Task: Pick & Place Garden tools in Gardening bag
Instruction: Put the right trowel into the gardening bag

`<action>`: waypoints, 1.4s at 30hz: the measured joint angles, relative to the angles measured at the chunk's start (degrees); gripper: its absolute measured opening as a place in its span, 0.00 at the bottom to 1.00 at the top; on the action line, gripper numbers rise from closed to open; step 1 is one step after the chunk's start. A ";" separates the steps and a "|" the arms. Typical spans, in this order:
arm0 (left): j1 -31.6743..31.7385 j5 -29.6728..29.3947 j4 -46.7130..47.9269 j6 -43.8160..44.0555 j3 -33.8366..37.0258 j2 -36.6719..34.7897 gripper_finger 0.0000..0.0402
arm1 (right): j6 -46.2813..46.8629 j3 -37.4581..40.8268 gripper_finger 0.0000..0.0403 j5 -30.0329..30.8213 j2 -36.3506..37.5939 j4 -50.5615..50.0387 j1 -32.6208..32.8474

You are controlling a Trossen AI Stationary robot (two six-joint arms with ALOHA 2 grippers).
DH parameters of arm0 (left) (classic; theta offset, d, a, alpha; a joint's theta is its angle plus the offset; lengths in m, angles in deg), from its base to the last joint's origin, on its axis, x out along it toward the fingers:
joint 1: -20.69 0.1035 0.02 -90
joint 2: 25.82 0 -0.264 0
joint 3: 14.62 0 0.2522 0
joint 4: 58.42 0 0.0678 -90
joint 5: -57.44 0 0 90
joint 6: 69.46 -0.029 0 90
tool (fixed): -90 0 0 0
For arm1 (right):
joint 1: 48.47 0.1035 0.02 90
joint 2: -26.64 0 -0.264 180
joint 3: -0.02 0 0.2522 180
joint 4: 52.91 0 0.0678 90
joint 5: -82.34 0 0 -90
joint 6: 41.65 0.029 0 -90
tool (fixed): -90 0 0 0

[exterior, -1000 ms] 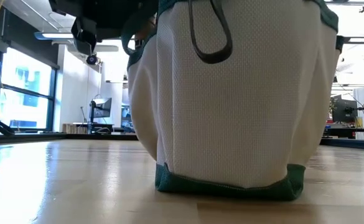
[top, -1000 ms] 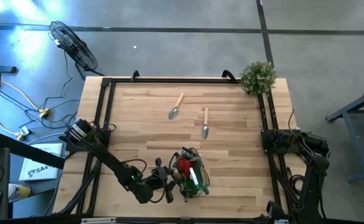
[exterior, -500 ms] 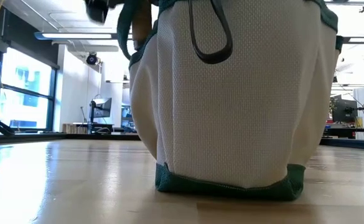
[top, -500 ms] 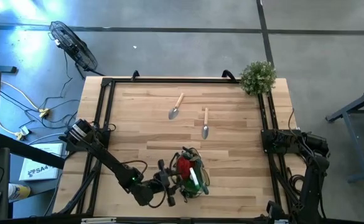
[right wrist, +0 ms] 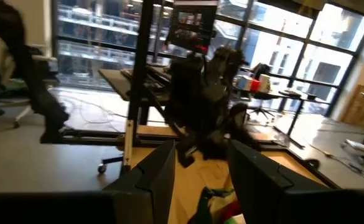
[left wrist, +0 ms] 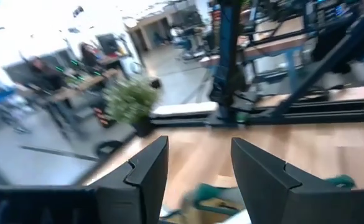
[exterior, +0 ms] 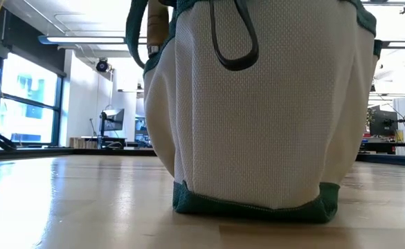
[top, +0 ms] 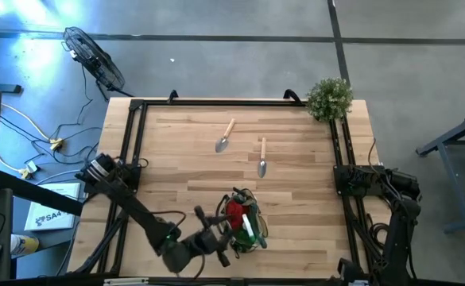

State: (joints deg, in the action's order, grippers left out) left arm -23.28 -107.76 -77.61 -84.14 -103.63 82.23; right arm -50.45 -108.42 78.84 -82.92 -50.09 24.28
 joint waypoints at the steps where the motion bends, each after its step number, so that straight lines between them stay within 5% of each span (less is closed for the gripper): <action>1: -0.65 -1.80 0.03 -2.94 -1.25 0.00 0.42 | 0.06 0.00 0.34 -0.57 0.00 -0.11 0.00; 11: -7.69 -14.94 -0.10 -25.86 -11.55 -0.10 0.42 | 0.10 0.00 0.34 3.25 0.04 0.10 1.23; 19: -7.84 -14.94 0.18 -25.57 -12.47 -6.86 0.42 | 0.84 0.00 0.34 3.46 0.04 -1.12 2.53; 28: -1.13 -14.95 9.68 -25.29 -12.38 -16.11 0.42 | 10.82 0.00 0.34 3.44 0.02 -10.09 3.03; 36: -1.24 -14.87 16.09 -20.78 -12.36 -16.51 0.42 | 12.16 0.00 0.34 3.38 1.21 -14.19 -1.63; 42: -8.44 -14.68 30.14 3.62 -12.30 -16.39 0.42 | 12.26 0.00 0.34 3.43 6.67 -19.61 -7.78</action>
State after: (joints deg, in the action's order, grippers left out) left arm -31.72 -122.45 -47.47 -80.51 -115.93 65.83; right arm -38.19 -108.42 82.27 -76.25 -69.69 16.50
